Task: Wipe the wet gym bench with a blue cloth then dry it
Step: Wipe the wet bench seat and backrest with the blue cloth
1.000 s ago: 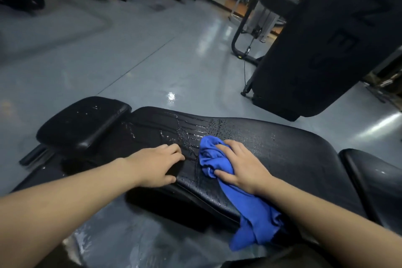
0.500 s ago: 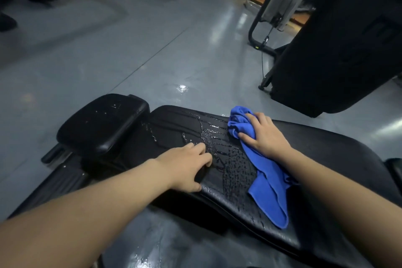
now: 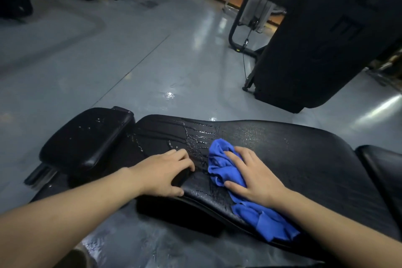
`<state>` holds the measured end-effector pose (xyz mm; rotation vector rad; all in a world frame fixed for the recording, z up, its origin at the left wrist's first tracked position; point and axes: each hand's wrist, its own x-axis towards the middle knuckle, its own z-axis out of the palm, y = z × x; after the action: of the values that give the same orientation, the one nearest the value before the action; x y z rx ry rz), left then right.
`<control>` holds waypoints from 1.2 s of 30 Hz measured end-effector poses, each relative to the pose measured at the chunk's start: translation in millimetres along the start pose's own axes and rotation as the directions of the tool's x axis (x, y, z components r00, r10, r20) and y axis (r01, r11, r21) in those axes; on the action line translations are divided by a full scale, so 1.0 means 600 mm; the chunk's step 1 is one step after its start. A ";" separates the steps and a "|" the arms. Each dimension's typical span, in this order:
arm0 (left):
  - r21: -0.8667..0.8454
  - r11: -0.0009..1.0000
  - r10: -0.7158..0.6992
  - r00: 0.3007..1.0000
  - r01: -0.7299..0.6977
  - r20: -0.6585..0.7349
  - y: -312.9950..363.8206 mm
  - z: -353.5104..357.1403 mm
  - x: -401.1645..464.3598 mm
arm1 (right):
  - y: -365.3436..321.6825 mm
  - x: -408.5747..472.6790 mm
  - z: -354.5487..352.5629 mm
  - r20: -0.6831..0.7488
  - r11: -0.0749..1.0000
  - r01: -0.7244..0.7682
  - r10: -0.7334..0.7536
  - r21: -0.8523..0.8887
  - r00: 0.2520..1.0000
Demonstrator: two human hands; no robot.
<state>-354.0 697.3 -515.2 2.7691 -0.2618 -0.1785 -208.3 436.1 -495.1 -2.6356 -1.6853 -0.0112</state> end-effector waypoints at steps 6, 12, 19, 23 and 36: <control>0.041 0.997 -0.067 0.997 0.069 -0.036 -0.009 0.008 -0.033 | -0.064 -0.036 0.009 0.012 0.997 0.072 -0.072 -0.029 0.997; 0.073 0.986 -0.150 0.988 0.153 -0.038 -0.035 0.014 -0.041 | -0.120 0.015 0.050 -0.020 0.984 0.131 -0.135 -0.122 0.991; 0.090 0.977 -0.191 0.981 0.192 -0.021 -0.052 0.012 -0.034 | -0.080 0.138 0.072 -0.131 0.989 0.139 -0.144 -0.051 0.981; 0.058 0.985 -0.158 0.986 0.161 -0.043 -0.065 0.015 -0.035 | -0.014 0.225 0.071 -0.101 0.998 0.024 -0.030 -0.054 0.994; 0.060 0.991 -0.114 0.993 0.117 -0.042 -0.081 0.013 -0.026 | 0.052 0.326 0.062 0.072 0.974 -0.226 0.224 0.011 0.972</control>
<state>-362.6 742.7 -538.6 2.8485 -0.0986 -0.1486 -97.7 601.3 -529.8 -2.8266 -1.3846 0.1008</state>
